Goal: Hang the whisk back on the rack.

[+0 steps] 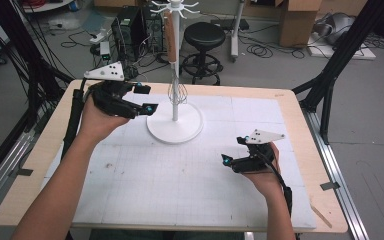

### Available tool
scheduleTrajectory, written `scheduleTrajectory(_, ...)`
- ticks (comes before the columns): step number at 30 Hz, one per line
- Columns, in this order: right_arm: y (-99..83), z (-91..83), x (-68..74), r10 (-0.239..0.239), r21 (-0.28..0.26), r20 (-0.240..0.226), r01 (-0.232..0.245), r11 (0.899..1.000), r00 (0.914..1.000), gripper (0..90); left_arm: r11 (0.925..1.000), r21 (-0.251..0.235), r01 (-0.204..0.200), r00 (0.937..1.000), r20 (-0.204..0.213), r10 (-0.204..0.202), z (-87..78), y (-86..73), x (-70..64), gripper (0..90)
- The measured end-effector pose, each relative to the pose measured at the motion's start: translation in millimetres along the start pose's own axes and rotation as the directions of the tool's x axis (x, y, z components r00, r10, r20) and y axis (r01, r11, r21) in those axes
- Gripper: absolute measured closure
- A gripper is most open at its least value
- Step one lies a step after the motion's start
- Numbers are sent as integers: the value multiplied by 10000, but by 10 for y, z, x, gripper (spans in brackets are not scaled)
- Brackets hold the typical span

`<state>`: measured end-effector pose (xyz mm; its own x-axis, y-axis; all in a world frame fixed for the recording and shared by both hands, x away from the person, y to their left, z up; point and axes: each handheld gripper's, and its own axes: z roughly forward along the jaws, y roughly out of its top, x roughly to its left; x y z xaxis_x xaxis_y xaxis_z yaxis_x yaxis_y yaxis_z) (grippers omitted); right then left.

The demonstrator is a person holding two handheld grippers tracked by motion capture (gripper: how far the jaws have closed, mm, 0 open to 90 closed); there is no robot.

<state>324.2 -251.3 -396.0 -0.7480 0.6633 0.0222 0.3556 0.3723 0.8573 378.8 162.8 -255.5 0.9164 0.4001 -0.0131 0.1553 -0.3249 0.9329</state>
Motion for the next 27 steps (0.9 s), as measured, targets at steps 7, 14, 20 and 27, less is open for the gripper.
scheduleTrajectory(7,-2,0,0,26,15,12,-26,10000,10000,119,10000,0,56,9997,244,-56,30,-181,-52,272)
scheduleTrajectory(14,-2,2,4,69,63,-27,-69,10000,10000,118,9999,45,113,9994,323,-114,81,-345,-85,259)
scheduleTrajectory(20,-5,7,-3,43,91,29,-44,9999,10000,118,9998,46,169,9993,329,-170,88,-456,-98,245)
scheduleTrajectory(27,-5,6,-1,23,95,17,-24,10000,10000,118,9995,-48,298,9985,465,-296,122,-604,-118,209)
